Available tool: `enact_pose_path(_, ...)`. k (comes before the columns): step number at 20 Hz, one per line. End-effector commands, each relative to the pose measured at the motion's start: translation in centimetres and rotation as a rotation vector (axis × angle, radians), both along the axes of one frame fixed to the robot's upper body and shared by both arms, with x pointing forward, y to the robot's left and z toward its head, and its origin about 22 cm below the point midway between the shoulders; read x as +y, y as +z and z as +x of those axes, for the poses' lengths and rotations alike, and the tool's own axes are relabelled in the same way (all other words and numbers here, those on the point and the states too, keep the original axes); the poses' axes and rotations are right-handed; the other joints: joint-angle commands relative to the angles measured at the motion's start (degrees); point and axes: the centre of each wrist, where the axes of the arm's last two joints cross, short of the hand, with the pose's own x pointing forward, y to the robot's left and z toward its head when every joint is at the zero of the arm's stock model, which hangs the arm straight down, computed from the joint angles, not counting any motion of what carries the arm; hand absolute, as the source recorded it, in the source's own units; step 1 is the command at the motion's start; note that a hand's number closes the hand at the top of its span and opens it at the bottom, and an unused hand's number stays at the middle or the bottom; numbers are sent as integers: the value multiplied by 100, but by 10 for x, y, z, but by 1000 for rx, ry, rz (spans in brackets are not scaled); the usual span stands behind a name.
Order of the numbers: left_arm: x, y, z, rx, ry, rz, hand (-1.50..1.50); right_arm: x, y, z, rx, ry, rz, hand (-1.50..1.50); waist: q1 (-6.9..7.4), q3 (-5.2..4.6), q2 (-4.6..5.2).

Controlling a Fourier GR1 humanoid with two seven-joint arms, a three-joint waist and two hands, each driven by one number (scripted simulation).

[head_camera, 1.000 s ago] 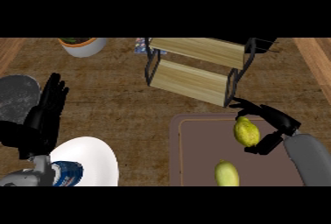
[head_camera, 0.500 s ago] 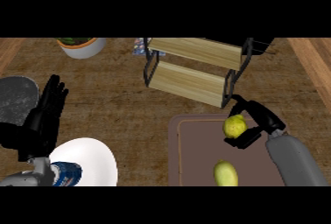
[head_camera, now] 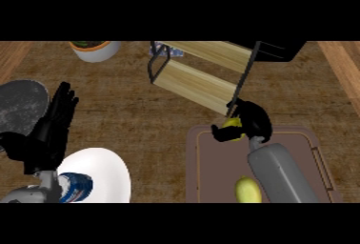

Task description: Pick the pear from the tray and place it in the tiered shelf

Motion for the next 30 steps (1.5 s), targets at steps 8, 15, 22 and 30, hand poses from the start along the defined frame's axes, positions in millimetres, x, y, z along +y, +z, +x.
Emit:
enact_pose_path(8, 0, 2, 7, 14, 3, 10, 0, 122, 151, -16, -433, -297, 156, 150, 111, 54, -43)
enact_pose_path(15, 2, -8, 4, 6, 13, 9, 0, 149, 187, -38, -510, -401, 25, 150, -37, 56, -12)
enact_pose_path(22, 8, 4, 8, -5, 25, -10, 0, 142, 213, -22, -556, -485, 0, 150, -14, 68, 61)
enact_pose_path(30, 7, 11, 9, -21, 3, -18, 0, 131, 208, -3, -604, -569, 45, 150, 29, 78, 116)
